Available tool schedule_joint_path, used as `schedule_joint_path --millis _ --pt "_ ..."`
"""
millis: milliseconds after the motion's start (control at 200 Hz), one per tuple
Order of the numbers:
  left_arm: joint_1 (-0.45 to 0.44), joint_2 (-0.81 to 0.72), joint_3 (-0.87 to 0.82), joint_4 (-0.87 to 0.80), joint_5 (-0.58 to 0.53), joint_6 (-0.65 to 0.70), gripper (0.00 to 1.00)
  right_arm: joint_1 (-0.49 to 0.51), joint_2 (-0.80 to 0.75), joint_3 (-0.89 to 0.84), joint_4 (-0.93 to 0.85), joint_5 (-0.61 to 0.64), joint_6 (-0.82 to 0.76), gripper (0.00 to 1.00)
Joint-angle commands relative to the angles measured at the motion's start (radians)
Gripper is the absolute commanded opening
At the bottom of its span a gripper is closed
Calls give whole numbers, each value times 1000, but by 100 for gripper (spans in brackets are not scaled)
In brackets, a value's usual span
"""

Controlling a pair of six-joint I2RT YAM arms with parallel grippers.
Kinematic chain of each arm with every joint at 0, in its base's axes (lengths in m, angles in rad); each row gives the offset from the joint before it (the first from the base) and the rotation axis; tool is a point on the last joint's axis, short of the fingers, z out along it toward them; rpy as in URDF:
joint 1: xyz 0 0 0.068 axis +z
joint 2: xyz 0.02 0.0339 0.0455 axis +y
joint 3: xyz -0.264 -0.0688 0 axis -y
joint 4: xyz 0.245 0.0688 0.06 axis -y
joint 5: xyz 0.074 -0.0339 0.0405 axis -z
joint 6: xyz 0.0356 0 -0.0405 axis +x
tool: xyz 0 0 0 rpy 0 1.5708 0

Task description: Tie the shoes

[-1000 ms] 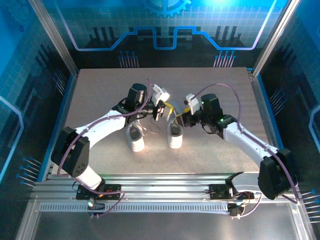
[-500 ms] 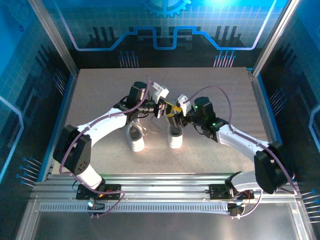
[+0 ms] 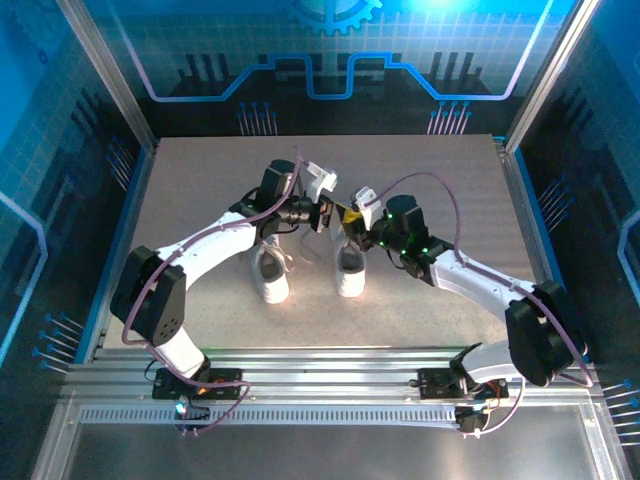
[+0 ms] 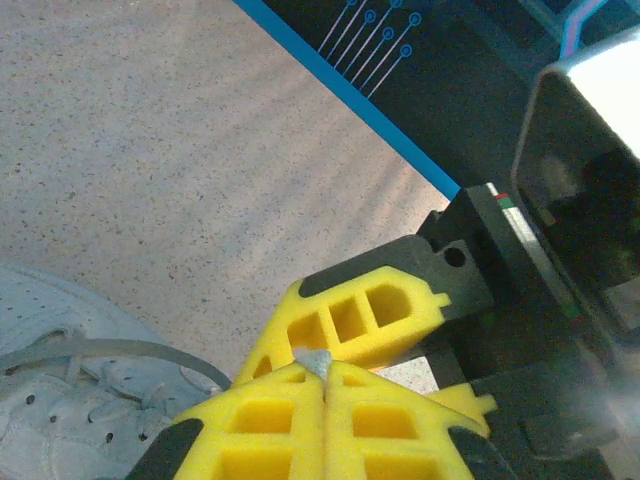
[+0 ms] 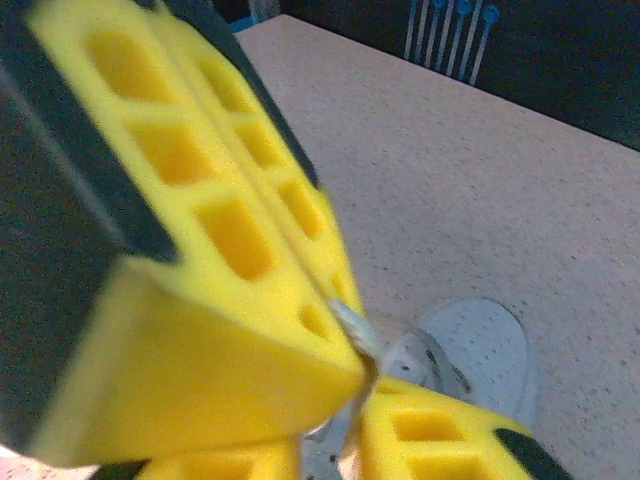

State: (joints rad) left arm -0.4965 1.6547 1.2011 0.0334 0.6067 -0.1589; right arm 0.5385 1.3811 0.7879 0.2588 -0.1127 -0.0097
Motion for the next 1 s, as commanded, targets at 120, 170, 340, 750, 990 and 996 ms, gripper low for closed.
schedule_joint_path --millis 120,170,340,750,990,996 --pt "6 9 55 -23 19 -12 0 17 -54 -67 49 142 -11 42" --pt "6 8 54 -24 19 -14 0 18 -56 -67 52 132 -17 48" --pt "6 7 55 -19 21 -24 0 21 -50 -69 86 61 -30 56" --pt "6 3 54 -24 11 -19 0 39 -7 -21 94 -36 -40 60" --pt "6 2 53 -27 13 -21 0 44 -1 -5 101 -21 -32 56" --pt "6 2 53 -27 13 -21 0 44 -1 -5 101 -19 -33 56"
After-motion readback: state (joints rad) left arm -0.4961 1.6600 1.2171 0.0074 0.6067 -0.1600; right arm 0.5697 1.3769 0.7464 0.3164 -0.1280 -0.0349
